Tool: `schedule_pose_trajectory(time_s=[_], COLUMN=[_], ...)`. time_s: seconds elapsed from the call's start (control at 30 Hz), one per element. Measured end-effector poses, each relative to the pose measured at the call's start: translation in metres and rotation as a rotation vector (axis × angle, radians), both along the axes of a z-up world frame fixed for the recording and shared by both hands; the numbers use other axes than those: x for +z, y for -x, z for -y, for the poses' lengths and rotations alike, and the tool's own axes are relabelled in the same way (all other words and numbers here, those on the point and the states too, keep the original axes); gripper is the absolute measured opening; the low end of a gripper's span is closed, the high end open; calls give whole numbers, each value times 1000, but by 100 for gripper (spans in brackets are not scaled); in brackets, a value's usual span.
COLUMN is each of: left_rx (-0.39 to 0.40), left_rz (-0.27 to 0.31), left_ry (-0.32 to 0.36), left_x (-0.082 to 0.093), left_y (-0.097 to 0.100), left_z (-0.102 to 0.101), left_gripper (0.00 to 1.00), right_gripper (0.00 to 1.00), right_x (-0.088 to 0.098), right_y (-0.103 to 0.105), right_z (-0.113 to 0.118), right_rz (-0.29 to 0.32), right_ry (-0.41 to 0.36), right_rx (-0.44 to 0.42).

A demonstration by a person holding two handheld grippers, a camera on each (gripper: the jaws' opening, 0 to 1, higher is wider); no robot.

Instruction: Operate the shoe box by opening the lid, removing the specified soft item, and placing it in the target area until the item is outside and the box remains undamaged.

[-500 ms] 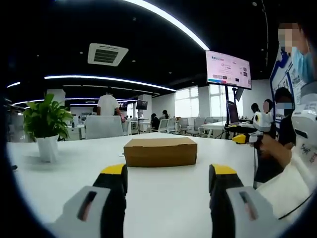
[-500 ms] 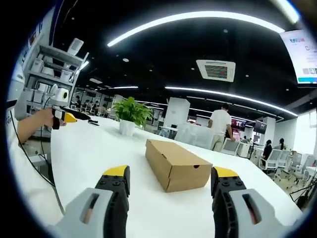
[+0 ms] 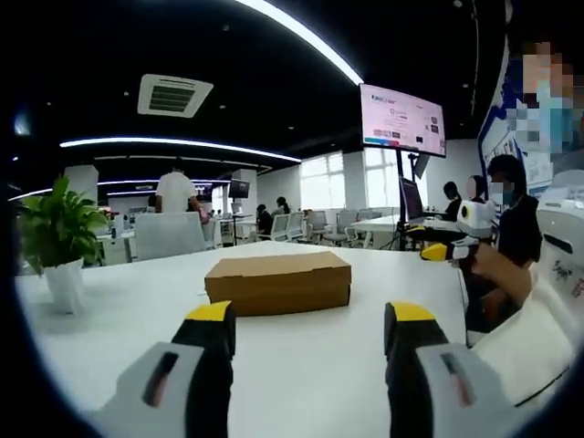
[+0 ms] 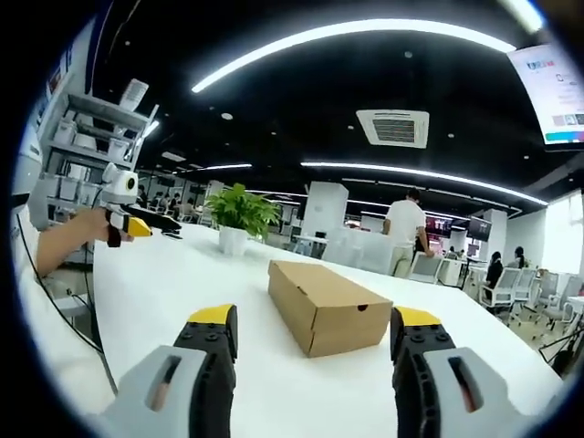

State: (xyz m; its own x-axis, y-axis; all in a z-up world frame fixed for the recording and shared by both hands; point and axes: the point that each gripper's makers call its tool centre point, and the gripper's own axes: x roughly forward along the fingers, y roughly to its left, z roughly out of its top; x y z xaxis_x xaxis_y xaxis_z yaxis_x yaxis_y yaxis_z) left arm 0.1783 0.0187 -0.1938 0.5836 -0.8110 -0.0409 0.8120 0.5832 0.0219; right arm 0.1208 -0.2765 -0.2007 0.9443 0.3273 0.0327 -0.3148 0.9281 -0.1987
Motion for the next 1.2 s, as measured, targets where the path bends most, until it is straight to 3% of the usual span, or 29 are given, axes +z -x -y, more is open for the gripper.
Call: schedule_pose_trajectory(time_s=[0.1,0.17,0.23,0.37,0.57,0.67,0.8,0.9,1.0,1.07,1.2], left_rx=[6,10,1,-113,-62,-71,-88,-93,-79,-64,-55], left_rz=[-6,-15,-24,12,39,31,61,57,43,21,30], left_ry=[28,35,30,37,-9,29,-4,13,35,50,33], left_x=[4,7,10,30,33,35,35,39,42,42,40], left_y=[-6,-14,-16,-4,-20,-26,-33,-37,-46,-53,-64], left_z=[-2,-1,3,19,18,21,28,27,24,22,20], left_gripper=[68,69,69,69,71,69,72,72,71,76,77], right_gripper=[76,77,77,77,75,74,74,75,78,81,81], right_x=[4,-6,-3,4,1,-5,-7,0,2,11,19], right_y=[1,-3,-4,-3,-3,-6,-10,-11,-15,-16,-22], right_z=[5,7,9,14,14,14,18,19,17,13,12], right_rz=[45,-7,-3,19,12,-3,-28,-8,-2,34,42], right_ry=[-23,-52,-57,-70,-59,-52,-46,-108,-71,-47,-28], right_rx=[-20,-21,-21,-48,-50,-56,-89,-86,-80,-52,-63])
